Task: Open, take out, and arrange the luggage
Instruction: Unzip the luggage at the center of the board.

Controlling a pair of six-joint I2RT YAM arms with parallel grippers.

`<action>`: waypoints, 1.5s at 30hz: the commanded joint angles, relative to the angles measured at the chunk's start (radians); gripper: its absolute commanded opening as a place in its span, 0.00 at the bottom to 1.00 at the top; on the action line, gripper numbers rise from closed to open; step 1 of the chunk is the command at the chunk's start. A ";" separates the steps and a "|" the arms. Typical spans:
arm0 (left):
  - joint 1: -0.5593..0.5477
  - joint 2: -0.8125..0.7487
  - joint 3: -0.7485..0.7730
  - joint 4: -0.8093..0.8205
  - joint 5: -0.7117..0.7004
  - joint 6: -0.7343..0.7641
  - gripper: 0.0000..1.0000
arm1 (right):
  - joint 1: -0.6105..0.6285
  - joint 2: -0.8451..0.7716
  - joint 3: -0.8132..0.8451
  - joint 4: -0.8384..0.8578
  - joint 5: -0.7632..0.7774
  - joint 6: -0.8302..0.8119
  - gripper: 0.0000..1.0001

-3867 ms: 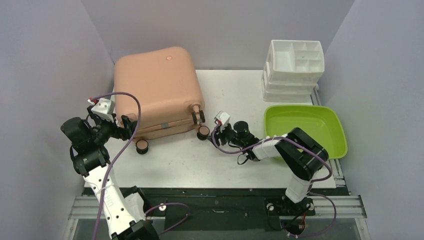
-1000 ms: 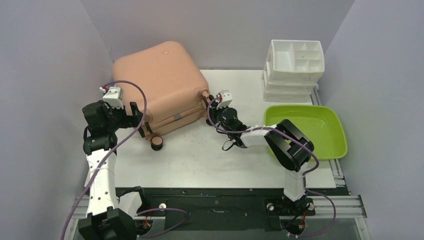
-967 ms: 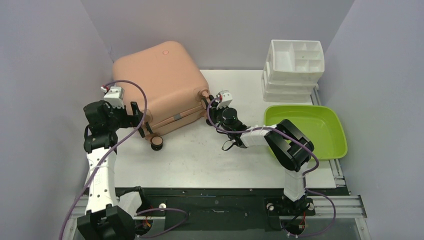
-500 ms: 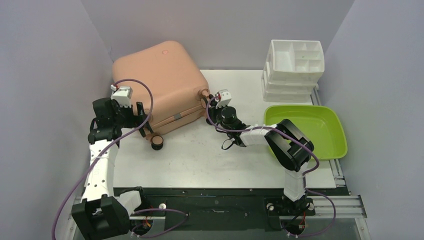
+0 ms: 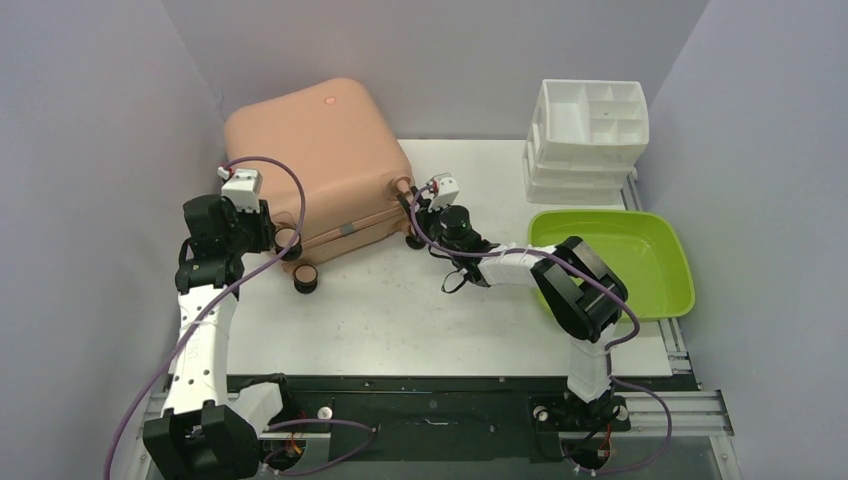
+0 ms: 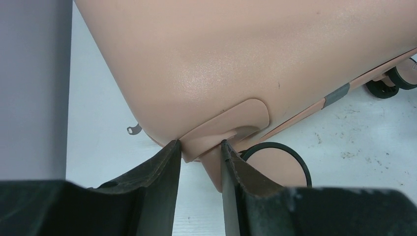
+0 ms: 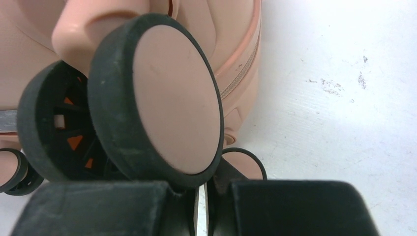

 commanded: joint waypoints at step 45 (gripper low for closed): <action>-0.026 0.132 -0.062 -0.119 -0.159 0.156 0.58 | -0.145 0.174 0.023 0.507 -0.611 0.284 0.41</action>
